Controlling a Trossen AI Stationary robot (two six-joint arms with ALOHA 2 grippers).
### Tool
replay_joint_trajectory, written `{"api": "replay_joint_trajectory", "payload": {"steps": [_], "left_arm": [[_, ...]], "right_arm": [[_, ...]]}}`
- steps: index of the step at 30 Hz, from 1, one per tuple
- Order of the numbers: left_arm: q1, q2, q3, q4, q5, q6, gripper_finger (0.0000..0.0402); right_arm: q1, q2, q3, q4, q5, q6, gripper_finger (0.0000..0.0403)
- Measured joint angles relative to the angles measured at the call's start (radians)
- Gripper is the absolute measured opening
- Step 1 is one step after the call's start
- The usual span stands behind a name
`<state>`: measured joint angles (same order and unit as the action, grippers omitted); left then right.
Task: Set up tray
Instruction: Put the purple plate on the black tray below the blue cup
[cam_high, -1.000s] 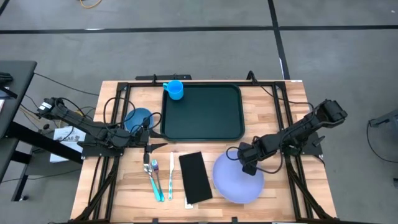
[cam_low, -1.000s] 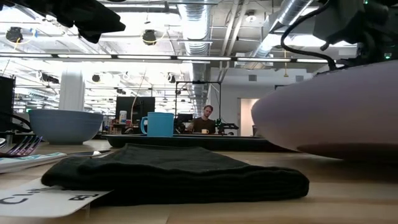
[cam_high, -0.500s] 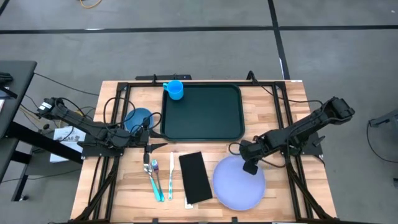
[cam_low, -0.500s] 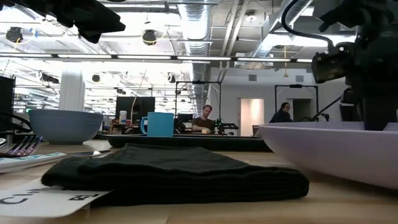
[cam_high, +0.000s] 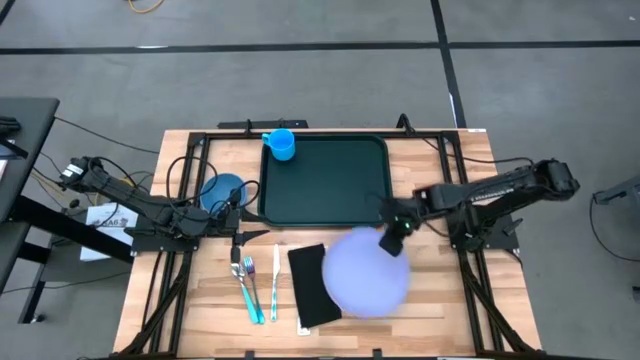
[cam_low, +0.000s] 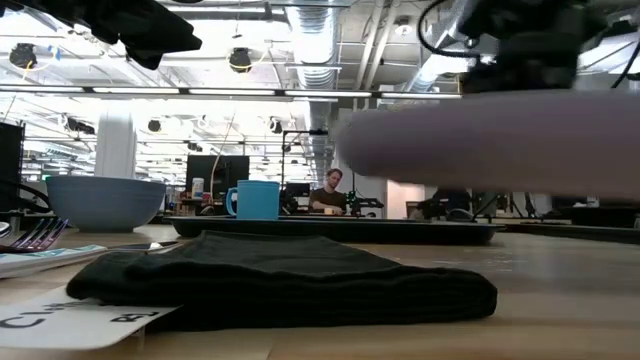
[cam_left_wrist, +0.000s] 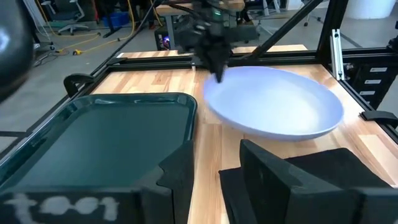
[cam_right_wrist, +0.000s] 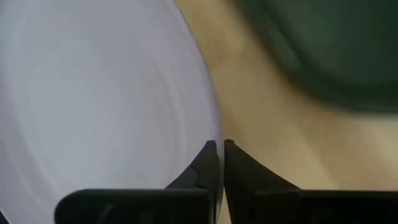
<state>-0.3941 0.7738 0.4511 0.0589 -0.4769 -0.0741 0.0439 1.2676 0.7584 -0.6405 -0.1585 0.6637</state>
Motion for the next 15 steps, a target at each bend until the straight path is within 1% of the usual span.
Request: {"api": "replay_joint_trajectory", "payload": {"steps": [5,7,9,11,15], "left_arm": [[0.0,0.0,0.0,0.0,0.0,0.002,0.0118],[0.0,0.0,0.0,0.0,0.0,0.008,0.0118],[0.0,0.0,0.0,0.003,0.0,0.008,0.0118],[0.0,0.0,0.0,0.002,0.0,0.008,0.0118],[0.001,0.0,0.0,0.003,0.0,0.015,0.0118]], "right_arm": [[-0.148,0.024,0.085,0.06,0.0,0.009,0.0003],[-0.209,0.055,0.131,0.099,-0.001,0.023,0.0002],[-0.266,0.089,0.186,0.092,-0.001,0.021,0.0002],[-0.319,0.147,0.25,0.098,-0.006,0.01,0.0002],[-0.404,0.29,0.383,0.06,-0.071,-0.06,0.0001]]}}
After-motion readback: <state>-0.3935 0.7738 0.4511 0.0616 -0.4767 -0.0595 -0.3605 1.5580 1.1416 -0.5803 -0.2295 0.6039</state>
